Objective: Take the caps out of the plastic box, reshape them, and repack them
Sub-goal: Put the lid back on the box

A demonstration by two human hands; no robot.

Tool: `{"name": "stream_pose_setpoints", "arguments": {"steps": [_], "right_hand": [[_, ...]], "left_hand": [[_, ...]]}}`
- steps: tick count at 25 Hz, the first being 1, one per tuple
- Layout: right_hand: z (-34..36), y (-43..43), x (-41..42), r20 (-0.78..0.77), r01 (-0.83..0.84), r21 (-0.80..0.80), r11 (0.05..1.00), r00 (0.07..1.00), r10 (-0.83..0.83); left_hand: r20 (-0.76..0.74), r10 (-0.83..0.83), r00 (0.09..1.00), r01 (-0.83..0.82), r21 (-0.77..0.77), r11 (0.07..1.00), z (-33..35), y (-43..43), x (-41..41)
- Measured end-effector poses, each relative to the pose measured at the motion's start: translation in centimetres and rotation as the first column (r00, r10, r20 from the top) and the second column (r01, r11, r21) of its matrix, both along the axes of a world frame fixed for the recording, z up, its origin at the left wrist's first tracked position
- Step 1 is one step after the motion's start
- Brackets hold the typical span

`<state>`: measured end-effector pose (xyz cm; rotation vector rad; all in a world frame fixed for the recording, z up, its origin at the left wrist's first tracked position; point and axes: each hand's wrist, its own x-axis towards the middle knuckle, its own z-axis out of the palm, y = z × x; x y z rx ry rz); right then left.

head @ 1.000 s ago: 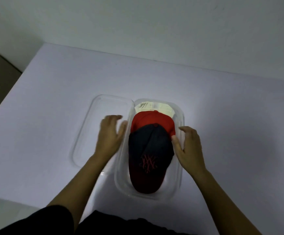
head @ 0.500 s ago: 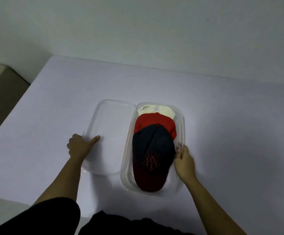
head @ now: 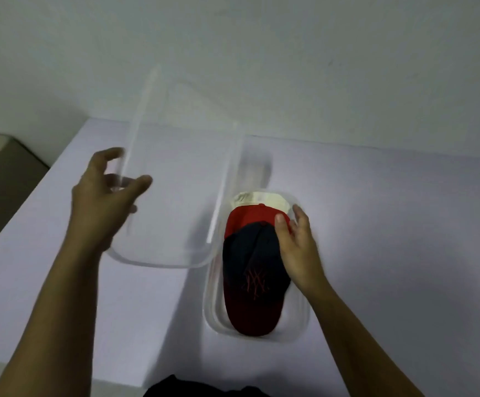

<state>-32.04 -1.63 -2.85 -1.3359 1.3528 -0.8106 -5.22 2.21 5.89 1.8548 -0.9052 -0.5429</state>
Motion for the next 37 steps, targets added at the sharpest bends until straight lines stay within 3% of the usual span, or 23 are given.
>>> {"name": "stream_pose_setpoints", "arguments": {"steps": [2,4,6,11,14,19,27,34,37], "right_hand": [[1.6,-0.9,0.4,0.172,0.034,0.087,0.996,0.984,-0.049],[2.5,-1.8,-0.5,0.283,0.101,0.091,0.991,0.951,-0.123],[2.3,-2.0,-1.9,0.195,0.138,0.06,0.989,0.97,-0.148],[-2.6,0.5,-3.5,-0.09,0.189,0.106,0.976,0.98,-0.18],[-4.9,0.9,-3.5,-0.156,0.184,0.148,0.972,0.975,-0.16],[-7.0,0.3,-3.4,-0.136,0.192,0.225,0.955,0.977,-0.164],[-7.7,0.2,-3.3,-0.052,0.191,0.281,0.94,0.981,-0.184],[-8.3,0.2,-3.2,-0.042,0.191,0.187,0.964,0.982,-0.186],[-8.8,0.1,-2.8,-0.158,0.206,0.129,0.97,0.97,-0.185]], "left_hand": [[-0.117,-0.099,0.988,0.095,-0.038,0.995,0.4,-0.3,-3.3],[-0.219,-0.183,0.958,0.192,0.021,0.981,-1.1,-0.4,-6.0],[-0.27,-0.195,0.943,0.233,0.117,0.965,-3.6,-0.5,-7.8],[-0.171,-0.222,0.96,0.259,0.242,0.935,-10.7,-0.2,-10.5],[-0.134,-0.317,0.939,0.342,0.26,0.903,-13.6,0.3,-11.1],[0.022,-0.429,0.903,0.388,0.386,0.837,-15.8,-0.3,-11.2],[0.106,-0.402,0.909,0.335,0.385,0.86,-16.1,-0.6,-11.1],[0.156,-0.439,0.885,0.365,0.353,0.862,-17.1,-0.4,-10.4],[0.178,-0.419,0.89,0.34,0.354,0.871,-17.4,-0.6,-10.6]]}}
